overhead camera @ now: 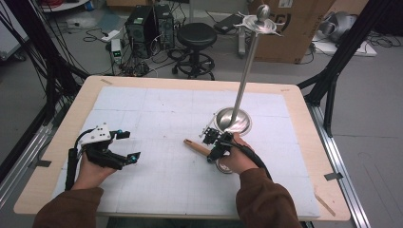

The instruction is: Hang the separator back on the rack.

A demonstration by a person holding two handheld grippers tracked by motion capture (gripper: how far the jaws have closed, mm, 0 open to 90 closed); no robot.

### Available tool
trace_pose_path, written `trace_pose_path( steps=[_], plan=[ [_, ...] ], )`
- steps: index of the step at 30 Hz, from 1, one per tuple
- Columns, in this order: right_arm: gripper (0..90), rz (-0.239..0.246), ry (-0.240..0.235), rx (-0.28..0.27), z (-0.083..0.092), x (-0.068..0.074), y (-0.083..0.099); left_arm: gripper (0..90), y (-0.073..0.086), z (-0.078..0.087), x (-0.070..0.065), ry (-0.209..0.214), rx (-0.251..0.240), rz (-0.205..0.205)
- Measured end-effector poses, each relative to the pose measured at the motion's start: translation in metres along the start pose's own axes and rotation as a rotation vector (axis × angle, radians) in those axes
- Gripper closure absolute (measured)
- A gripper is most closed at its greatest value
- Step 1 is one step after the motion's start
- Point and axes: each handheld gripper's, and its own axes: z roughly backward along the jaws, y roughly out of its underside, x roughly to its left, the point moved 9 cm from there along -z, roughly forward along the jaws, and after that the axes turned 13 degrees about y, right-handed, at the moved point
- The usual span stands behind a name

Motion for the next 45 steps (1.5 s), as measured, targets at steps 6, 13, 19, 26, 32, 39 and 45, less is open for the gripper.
trace_pose_path(
  steps=[6, 13, 19, 26, 32, 39, 45],
  plan=[
    [68.9, -0.002, -0.005, -0.051, 0.01, 0.002, -0.004, 8.4, 0.0, 0.0, 0.0, 0.0, 0.004, -0.002],
    [68.9, -0.007, -0.012, -0.111, 0.023, 0.001, -0.006, 8.4, 0.0, 0.0, 0.0, 0.0, 0.002, -0.002],
    [68.9, -0.027, -0.019, -0.165, 0.034, -0.003, -0.004, 8.4, 0.0, 0.0, 0.0, 0.0, 0.003, -0.001],
    [68.8, -0.048, -0.006, -0.219, 0.044, -0.008, 0.0, 8.4, 0.0, 0.0, 0.0, 0.0, 0.003, -0.003],
    [68.8, -0.066, 0.002, -0.277, 0.058, -0.012, 0.001, 8.4, 0.0, -0.001, -0.001, 0.002, 0.004, -0.003],
    [68.8, -0.077, 0.024, -0.34, 0.073, -0.018, 0.002, 8.4, 0.0, -0.001, 0.0, 0.003, 0.003, -0.002],
    [68.8, -0.101, 0.021, -0.388, 0.086, -0.021, 0.003, 8.4, 0.0, -0.001, 0.0, 0.005, 0.0, -0.004]
  ],
)
